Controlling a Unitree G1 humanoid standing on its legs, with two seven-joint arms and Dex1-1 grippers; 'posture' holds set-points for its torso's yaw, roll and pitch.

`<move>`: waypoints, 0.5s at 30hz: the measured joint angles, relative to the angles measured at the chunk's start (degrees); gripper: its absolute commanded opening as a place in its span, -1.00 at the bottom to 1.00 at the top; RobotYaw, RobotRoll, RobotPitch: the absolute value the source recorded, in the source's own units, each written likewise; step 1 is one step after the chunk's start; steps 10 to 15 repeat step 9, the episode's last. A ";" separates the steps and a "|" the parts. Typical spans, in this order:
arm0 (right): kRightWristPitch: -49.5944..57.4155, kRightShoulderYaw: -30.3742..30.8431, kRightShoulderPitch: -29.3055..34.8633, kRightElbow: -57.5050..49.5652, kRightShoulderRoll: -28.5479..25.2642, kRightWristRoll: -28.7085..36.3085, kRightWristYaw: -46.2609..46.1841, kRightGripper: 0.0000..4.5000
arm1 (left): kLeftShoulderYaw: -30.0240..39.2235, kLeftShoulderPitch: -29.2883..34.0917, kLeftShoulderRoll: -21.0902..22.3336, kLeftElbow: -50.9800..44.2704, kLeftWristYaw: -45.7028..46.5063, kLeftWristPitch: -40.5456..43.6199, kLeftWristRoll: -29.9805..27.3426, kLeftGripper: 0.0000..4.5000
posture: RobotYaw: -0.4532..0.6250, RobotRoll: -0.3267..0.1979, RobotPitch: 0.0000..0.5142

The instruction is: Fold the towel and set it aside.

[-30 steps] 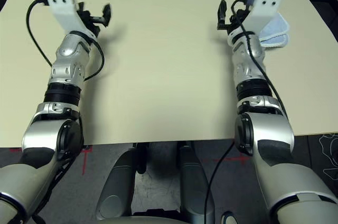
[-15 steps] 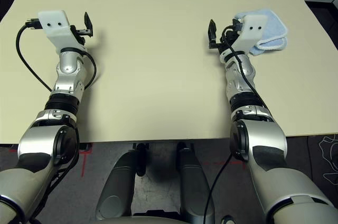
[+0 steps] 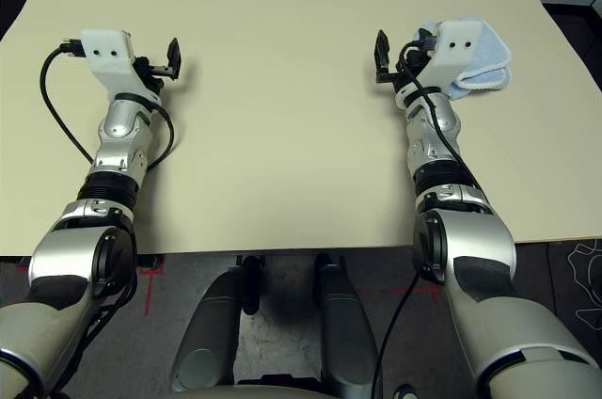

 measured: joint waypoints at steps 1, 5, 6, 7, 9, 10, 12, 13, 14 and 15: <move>0.33 -0.02 0.00 0.14 0.11 0.00 -0.38 0.98 | -0.02 0.34 0.00 0.28 -0.39 0.62 0.00 1.00 | -0.16 0.25 -0.15; 1.13 -0.12 0.00 0.27 0.35 0.04 -1.91 0.98 | 0.04 0.59 -0.01 0.59 -0.69 1.62 -0.05 1.00 | -0.17 0.25 -0.22; 1.31 -0.18 0.00 0.27 0.45 0.10 -2.26 0.98 | 0.07 0.59 -0.01 0.60 -0.69 1.78 -0.09 1.00 | -0.17 0.25 -0.26; 1.41 -0.23 0.00 0.27 0.62 0.15 -2.46 0.98 | 0.12 0.59 -0.01 0.65 -0.69 1.91 -0.13 1.00 | -0.17 0.25 -0.26; 1.54 -0.27 0.02 0.27 0.90 0.18 -2.88 0.98 | 0.14 0.59 0.07 0.64 -0.71 2.05 -0.14 1.00 | -0.17 0.25 -0.23; 1.54 -0.27 0.02 0.27 0.90 0.18 -2.88 0.98 | 0.14 0.59 0.07 0.64 -0.71 2.05 -0.14 1.00 | -0.17 0.25 -0.23; 1.54 -0.27 0.02 0.27 0.90 0.18 -2.88 0.98 | 0.14 0.59 0.07 0.64 -0.71 2.05 -0.14 1.00 | -0.17 0.25 -0.23; 1.54 -0.27 0.02 0.27 0.90 0.18 -2.88 0.98 | 0.14 0.59 0.07 0.64 -0.71 2.05 -0.14 1.00 | -0.17 0.25 -0.23; 1.54 -0.27 0.02 0.27 0.90 0.18 -2.88 0.98 | 0.14 0.59 0.07 0.64 -0.71 2.05 -0.14 1.00 | -0.17 0.25 -0.23; 1.54 -0.27 0.02 0.27 0.90 0.18 -2.88 0.98 | 0.14 0.59 0.07 0.64 -0.71 2.05 -0.14 1.00 | -0.17 0.25 -0.23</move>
